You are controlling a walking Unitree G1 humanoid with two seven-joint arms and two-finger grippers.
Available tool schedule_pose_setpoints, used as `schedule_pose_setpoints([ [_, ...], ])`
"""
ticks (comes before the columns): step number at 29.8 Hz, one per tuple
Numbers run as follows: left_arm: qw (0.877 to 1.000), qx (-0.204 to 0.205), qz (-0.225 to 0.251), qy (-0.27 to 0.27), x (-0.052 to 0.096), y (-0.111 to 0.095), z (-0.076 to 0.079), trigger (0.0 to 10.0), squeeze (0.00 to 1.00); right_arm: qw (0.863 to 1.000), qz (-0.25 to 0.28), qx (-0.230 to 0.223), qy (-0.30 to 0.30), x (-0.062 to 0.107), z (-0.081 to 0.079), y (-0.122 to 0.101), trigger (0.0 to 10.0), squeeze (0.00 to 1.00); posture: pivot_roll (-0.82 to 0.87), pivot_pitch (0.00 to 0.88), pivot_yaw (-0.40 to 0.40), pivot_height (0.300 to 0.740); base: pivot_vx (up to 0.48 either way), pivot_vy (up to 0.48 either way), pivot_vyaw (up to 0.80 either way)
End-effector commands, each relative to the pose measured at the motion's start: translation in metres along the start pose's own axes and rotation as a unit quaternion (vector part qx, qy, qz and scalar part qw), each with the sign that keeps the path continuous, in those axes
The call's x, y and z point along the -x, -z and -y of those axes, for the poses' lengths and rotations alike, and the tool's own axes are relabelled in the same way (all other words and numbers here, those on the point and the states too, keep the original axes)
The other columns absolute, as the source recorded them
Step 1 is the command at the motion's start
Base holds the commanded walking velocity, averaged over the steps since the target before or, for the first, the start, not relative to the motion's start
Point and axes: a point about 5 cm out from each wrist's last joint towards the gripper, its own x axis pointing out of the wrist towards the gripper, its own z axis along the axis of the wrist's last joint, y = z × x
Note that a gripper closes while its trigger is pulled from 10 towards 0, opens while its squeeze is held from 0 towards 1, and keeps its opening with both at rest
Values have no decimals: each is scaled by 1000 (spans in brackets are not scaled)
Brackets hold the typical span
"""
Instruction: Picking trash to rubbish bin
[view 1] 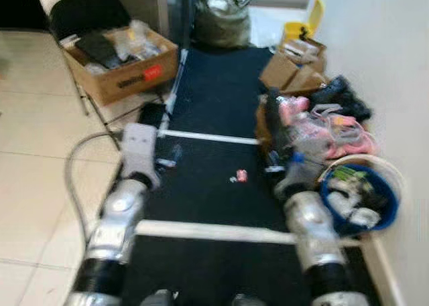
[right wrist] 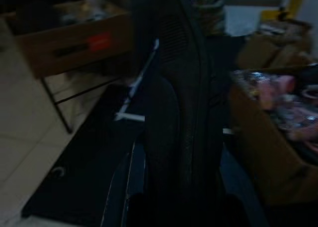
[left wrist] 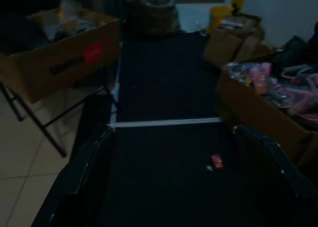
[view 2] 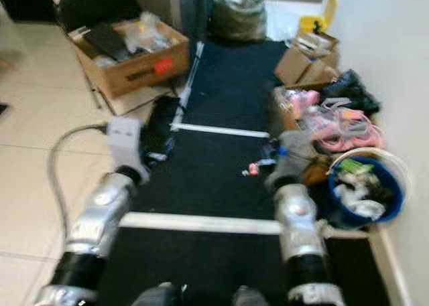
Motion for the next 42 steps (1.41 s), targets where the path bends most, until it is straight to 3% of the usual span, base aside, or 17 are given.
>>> schedule_pose_setpoints([
  [1,1000,-2,-9,2,1,4,1,10000,0,1000,9,6,9,0,6,-3,10000,0,-69,65,-7,740,281,0,0],
  [42,1000,-5,-6,4,-1,2,2,10000,0,1000,1,9,3,-1,4,0,10000,0,-69,62,-10,740,284,0,-79],
])
